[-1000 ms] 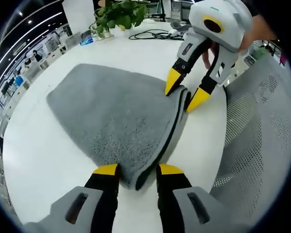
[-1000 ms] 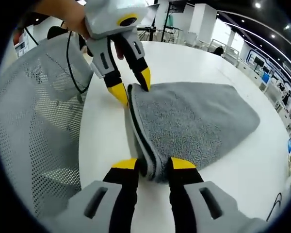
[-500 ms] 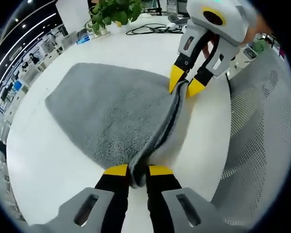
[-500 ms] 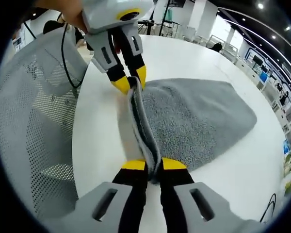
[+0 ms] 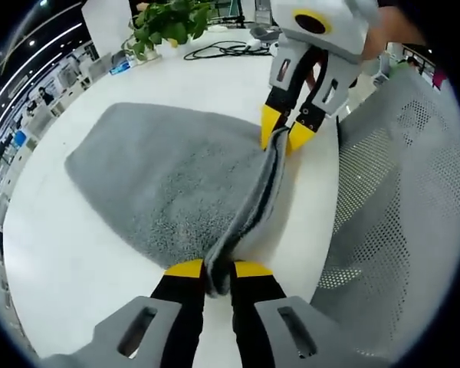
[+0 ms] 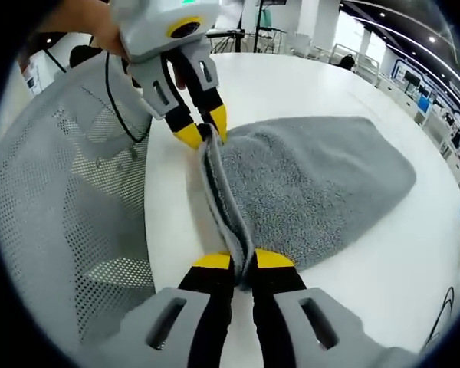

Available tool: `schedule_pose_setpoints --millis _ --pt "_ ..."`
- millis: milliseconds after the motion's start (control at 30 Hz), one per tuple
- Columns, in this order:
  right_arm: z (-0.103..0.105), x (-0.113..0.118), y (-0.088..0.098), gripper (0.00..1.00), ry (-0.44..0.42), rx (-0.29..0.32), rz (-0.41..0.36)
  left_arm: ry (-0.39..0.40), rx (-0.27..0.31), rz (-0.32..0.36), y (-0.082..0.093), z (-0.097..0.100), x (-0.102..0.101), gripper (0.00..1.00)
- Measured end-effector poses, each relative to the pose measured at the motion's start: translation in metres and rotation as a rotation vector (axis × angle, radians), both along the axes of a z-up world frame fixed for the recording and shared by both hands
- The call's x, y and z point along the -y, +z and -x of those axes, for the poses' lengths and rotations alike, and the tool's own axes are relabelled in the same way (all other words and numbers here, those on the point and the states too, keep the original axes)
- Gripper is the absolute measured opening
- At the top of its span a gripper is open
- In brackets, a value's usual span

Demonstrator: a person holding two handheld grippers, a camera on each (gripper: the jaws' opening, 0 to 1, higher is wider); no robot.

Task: Fold the towel on the table until its edges align and the towel forms a compact rectangular stack.

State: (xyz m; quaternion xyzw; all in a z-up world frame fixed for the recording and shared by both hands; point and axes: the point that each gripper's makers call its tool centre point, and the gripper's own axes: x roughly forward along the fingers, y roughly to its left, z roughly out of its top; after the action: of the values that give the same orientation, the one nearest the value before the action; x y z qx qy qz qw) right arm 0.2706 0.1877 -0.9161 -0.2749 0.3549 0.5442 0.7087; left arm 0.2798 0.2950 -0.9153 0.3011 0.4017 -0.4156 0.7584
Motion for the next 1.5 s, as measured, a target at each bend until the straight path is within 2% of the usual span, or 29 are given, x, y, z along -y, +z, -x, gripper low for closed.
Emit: schedule_pose_setpoints --millis 100,333,400,433,667,767,1033,1233,1500 --pt "0.005 0.0 0.0 0.06 0.023 0.017 0.011 0.004 0.001 0.005 0.001 0.005 0.002 0.12" --pt "0.009 0.0 0.0 0.06 -0.002 -0.009 -0.015 -0.013 -0.021 0.007 0.0 0.011 0.001 0.12" --pt "0.019 -0.001 0.002 0.06 -0.019 -0.076 -0.02 -0.051 -0.029 -0.014 0.003 0.016 0.002 0.11" --pt "0.021 -0.002 0.003 0.06 -0.031 -0.102 -0.031 -0.041 -0.03 -0.018 0.003 0.017 0.001 0.11" --pt "0.03 0.0 0.008 0.06 0.013 -0.111 -0.013 -0.011 -0.053 0.024 0.016 0.024 0.002 0.11" --pt "0.033 -0.003 0.016 0.06 -0.026 -0.169 -0.056 0.01 -0.064 0.058 0.026 0.024 -0.001 0.11" --pt "0.026 -0.005 0.045 0.06 -0.016 -0.151 -0.103 0.032 -0.075 0.114 0.05 0.016 -0.004 0.11" --pt "0.023 -0.005 0.065 0.05 -0.018 -0.163 -0.14 0.063 -0.122 0.169 0.072 0.014 -0.004 0.11" --pt "0.008 -0.006 0.092 0.06 -0.011 -0.116 -0.168 0.054 -0.124 0.203 0.096 0.004 -0.004 0.11"
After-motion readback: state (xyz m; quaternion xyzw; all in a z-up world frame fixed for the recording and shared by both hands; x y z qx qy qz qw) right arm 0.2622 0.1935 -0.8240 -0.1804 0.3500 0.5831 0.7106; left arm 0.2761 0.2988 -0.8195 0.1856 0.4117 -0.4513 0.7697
